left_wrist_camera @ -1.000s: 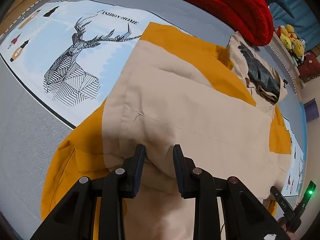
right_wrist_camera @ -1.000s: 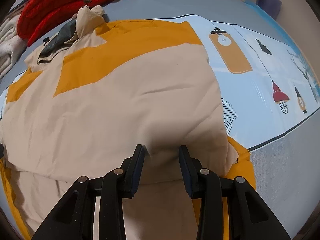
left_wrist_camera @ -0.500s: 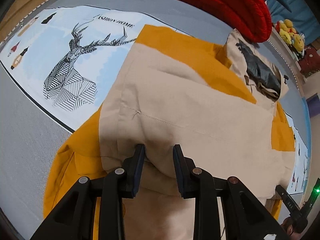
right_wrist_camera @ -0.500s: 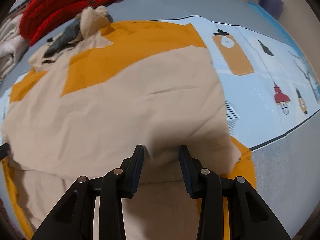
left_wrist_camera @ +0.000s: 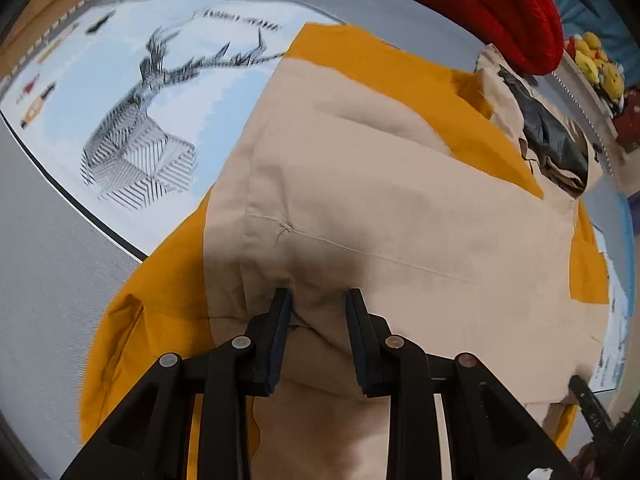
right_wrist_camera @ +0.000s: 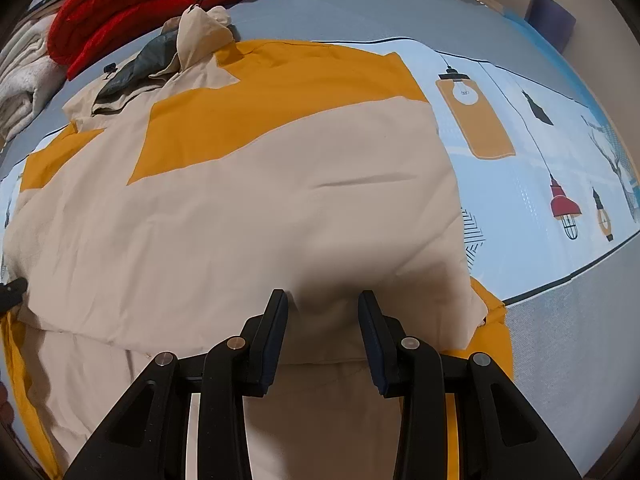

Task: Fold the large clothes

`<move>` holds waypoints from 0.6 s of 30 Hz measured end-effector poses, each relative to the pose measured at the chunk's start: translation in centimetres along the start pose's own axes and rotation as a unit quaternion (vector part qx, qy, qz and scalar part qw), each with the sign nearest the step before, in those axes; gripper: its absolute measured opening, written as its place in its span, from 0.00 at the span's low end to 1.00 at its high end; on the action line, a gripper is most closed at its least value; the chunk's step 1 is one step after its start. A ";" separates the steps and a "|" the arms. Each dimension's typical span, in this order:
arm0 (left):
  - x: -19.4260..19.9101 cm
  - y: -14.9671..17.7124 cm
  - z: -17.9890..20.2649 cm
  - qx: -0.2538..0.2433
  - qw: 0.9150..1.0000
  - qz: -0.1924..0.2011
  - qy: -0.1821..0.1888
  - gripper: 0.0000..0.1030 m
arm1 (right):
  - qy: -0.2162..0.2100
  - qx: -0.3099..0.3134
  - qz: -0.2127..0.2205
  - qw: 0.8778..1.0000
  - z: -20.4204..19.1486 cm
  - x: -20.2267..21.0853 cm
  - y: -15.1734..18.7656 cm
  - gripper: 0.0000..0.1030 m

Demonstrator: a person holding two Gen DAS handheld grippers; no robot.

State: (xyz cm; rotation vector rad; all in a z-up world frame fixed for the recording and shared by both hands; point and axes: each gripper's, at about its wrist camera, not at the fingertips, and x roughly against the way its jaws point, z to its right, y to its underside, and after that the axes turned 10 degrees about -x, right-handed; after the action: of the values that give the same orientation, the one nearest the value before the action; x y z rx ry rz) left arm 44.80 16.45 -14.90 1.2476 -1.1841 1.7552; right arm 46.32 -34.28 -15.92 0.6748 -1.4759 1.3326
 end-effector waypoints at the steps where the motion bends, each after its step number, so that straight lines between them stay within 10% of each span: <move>1: 0.6 0.0 0.4 -0.003 1.000 0.007 -0.001 0.25 | 0.000 0.001 0.001 1.000 0.0 0.1 0.0 0.37; 18: 8.2 3.2 6.2 -0.112 0.985 0.132 0.013 0.28 | 0.001 0.011 0.045 0.999 0.7 6.8 2.8 0.37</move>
State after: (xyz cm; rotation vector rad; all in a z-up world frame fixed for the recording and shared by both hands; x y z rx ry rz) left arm 41.46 9.65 -7.19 0.9684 -1.5431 1.7576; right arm 41.23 -32.86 -10.77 0.6279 -1.5070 1.4190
